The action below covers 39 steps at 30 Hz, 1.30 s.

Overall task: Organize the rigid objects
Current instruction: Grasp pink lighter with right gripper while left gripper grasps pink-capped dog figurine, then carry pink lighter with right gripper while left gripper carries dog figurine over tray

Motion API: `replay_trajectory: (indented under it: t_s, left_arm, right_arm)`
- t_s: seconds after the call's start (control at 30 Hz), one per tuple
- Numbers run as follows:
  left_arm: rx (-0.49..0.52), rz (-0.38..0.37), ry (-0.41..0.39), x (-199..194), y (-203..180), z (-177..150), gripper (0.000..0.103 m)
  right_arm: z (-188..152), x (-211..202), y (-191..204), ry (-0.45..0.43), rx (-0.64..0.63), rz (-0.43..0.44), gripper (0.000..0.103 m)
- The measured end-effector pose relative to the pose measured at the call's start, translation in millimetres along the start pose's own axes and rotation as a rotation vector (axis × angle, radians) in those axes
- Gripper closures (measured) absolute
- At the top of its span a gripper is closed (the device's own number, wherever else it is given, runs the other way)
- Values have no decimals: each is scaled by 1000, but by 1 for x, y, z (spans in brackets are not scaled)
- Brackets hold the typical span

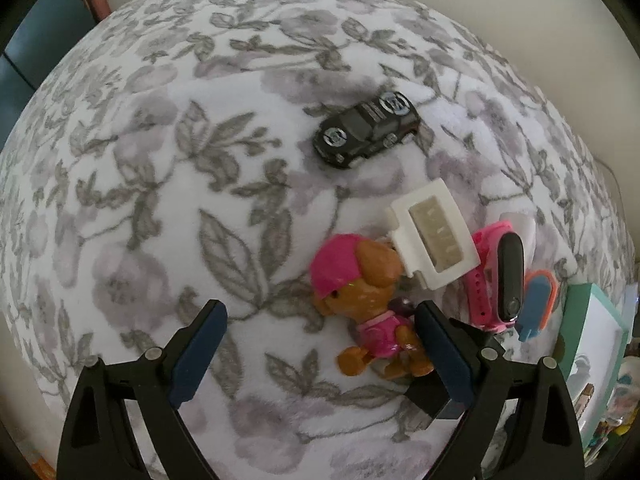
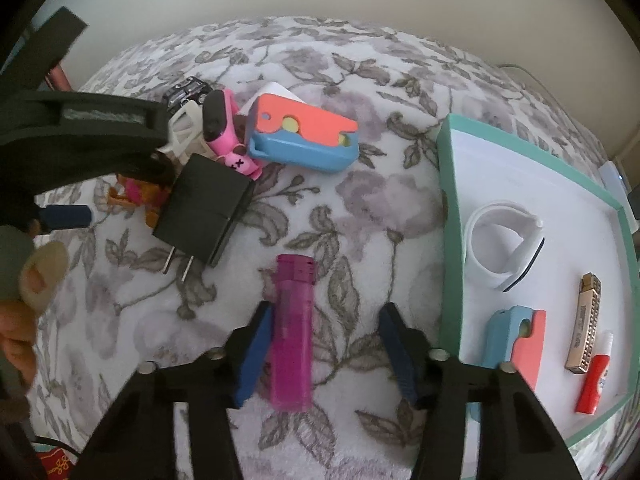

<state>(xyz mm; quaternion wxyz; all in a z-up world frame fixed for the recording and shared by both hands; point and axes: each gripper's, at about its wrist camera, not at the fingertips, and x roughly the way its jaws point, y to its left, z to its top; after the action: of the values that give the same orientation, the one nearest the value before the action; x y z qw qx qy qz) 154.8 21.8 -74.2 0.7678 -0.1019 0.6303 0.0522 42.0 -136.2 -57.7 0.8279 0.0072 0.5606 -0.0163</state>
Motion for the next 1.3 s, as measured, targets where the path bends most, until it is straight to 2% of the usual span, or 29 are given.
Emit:
replay_trajectory:
  t_s: [0.13, 0.33, 0.43, 0.5, 0.53, 0.6, 0.9, 1.13, 1.3]
  left_arm:
    - [-6, -16, 9, 5, -7, -1, 18]
    - [3, -11, -1, 3, -12, -1, 52]
    - [-17, -6, 2, 2, -6, 1, 63]
    - [-41, -31, 9, 0, 2, 4, 65]
    - [-52, -41, 11, -1, 6, 4, 70]
    - [-66, -48, 5, -4, 10, 5, 72]
    - [-83, -58, -56, -36, 25, 7, 73]
    - [-85, -74, -141, -75, 31, 6, 73]
    - [-72, -90, -203, -101, 30, 2, 73]
  right_arm:
    - [3, -2, 0, -2, -4, 9, 65]
    - [3, -3, -4, 2, 32, 30, 79]
    - [4, -3, -10, 5, 59, 50, 82]
    - [5, -2, -13, 7, 78, 68, 82]
    - [5, -2, -14, 8, 85, 74, 82]
    - [5, -3, -15, 9, 96, 88, 82]
    - [5, -14, -19, -9, 131, 130, 82]
    - [12, -37, -27, -74, 162, 150, 82]
    - [15, -53, -36, -119, 182, 135, 82]
